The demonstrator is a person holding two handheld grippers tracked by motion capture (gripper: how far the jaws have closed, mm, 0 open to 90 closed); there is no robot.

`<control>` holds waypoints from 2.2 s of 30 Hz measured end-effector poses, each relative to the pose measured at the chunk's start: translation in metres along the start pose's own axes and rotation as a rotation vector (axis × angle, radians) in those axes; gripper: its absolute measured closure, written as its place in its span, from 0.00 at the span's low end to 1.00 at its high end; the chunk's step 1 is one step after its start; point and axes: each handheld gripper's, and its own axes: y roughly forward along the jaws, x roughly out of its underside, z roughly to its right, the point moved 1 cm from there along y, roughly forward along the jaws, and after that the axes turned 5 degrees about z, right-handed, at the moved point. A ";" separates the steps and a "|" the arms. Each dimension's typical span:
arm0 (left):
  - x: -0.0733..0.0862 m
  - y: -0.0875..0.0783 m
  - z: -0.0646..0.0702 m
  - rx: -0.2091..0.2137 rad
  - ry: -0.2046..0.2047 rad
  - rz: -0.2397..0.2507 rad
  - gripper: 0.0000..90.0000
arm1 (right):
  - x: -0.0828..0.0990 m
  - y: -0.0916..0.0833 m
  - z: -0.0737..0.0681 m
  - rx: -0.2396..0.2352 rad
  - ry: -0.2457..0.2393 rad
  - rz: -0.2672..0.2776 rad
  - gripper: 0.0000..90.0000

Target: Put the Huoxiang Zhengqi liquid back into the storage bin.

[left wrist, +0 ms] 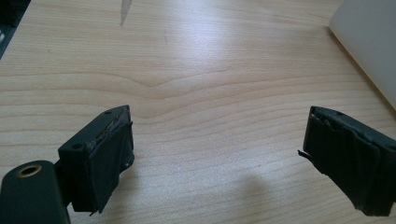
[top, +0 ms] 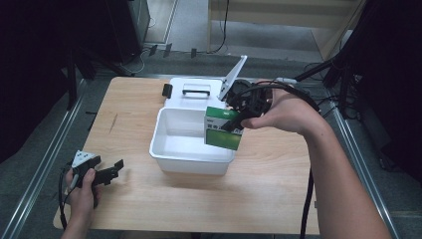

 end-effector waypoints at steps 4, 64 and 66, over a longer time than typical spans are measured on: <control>0.000 0.000 0.000 0.000 0.000 0.000 0.10 | -0.006 0.011 -0.001 -0.012 -0.014 0.000 0.72; 0.000 0.001 0.000 0.001 -0.002 0.002 0.10 | 0.048 0.121 0.004 -0.110 0.026 -0.084 0.68; 0.000 0.001 0.000 0.001 -0.001 0.002 0.10 | 0.050 0.119 0.004 -0.110 0.027 -0.082 0.68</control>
